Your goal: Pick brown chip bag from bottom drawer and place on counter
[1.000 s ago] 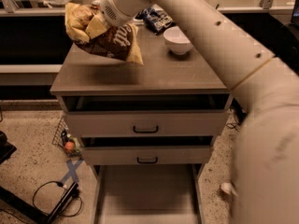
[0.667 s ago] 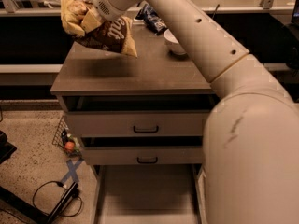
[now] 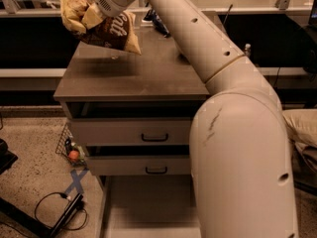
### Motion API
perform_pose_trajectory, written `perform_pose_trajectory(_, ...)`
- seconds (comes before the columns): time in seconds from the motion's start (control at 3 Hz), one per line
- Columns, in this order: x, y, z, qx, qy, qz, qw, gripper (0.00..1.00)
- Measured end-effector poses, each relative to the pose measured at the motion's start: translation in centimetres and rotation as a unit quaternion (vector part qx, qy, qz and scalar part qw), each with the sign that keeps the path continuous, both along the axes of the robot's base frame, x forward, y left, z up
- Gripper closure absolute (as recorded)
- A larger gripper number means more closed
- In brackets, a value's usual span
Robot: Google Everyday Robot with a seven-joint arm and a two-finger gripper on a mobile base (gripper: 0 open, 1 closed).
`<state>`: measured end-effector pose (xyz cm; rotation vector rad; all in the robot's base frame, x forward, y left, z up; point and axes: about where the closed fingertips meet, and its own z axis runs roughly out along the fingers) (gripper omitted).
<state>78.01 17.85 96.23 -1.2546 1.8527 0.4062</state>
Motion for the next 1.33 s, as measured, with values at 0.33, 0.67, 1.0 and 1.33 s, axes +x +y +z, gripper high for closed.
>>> perform_pose_trajectory(0.33, 0.17, 0.27, -0.14, 0.000, 0.000, 0.001, 1.0000, 0.88)
perform_pose_trajectory(0.67, 0.16, 0.55, -0.44, -0.001, 0.002, 0.003, 1.0000, 0.64)
perform_pose_trajectory(1.0, 0.15, 0.89, -0.86, -0.002, 0.004, 0.006, 1.0000, 0.33)
perform_pose_trajectory(1.33, 0.14, 1.10, -1.11, -0.003, 0.006, 0.007, 1.0000, 0.10)
